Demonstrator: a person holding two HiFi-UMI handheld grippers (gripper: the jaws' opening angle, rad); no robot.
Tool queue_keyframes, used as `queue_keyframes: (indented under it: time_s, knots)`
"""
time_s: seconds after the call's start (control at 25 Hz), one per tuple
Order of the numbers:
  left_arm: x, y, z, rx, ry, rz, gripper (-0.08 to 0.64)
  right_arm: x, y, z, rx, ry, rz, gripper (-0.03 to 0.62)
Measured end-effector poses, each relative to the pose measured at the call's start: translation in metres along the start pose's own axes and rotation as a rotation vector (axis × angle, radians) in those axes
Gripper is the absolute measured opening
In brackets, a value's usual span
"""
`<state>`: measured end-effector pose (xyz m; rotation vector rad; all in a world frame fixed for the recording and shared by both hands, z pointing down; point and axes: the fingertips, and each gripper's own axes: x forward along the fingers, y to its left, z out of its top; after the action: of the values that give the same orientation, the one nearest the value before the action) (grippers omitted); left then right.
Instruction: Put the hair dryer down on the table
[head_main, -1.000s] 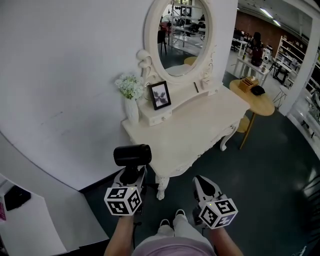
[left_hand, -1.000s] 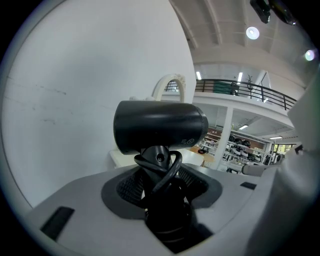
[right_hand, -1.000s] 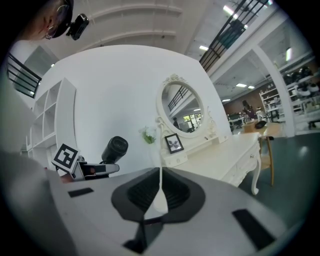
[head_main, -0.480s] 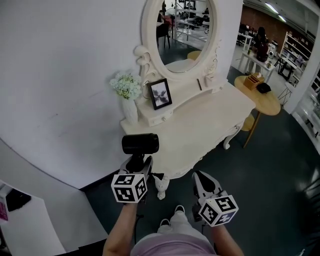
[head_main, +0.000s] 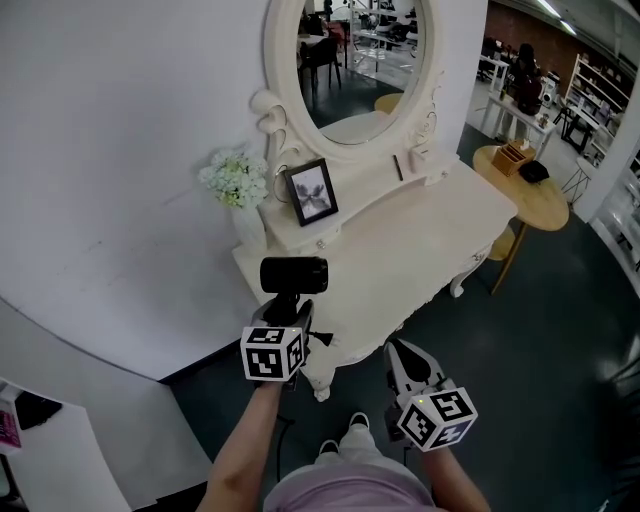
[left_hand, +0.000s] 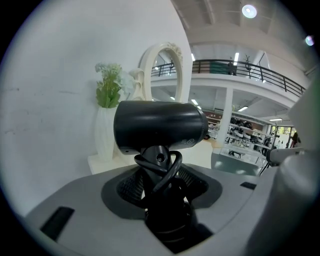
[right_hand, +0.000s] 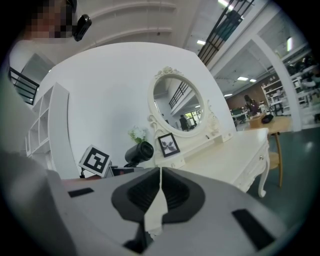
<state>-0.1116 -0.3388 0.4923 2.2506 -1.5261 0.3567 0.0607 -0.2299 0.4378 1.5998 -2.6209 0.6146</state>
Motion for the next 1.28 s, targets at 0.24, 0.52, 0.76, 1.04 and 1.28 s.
queue_keyframes:
  time_s: [0.24, 0.52, 0.76, 1.04, 1.28]
  knots:
    - [0.041, 0.003, -0.016, 0.035, 0.089, 0.012, 0.206, 0.010, -0.015, 0.004, 0.001, 0.010, -0.003, 0.002]
    - [0.077, 0.009, -0.041, 0.054, 0.194, 0.020, 0.206, 0.021, -0.029, 0.005, 0.009, 0.022, -0.007, 0.002]
    - [0.095, 0.016, -0.047, 0.050, 0.243, 0.038, 0.206, 0.027, -0.036, 0.008, 0.014, 0.023, -0.009, 0.000]
    - [0.110, 0.019, -0.058, 0.027, 0.342, 0.053, 0.206, 0.029, -0.040, 0.007, 0.021, 0.030, -0.010, 0.000]
    - [0.123, 0.016, -0.067, 0.044, 0.405, 0.049, 0.207, 0.028, -0.042, 0.008, 0.019, 0.030, -0.014, 0.000]
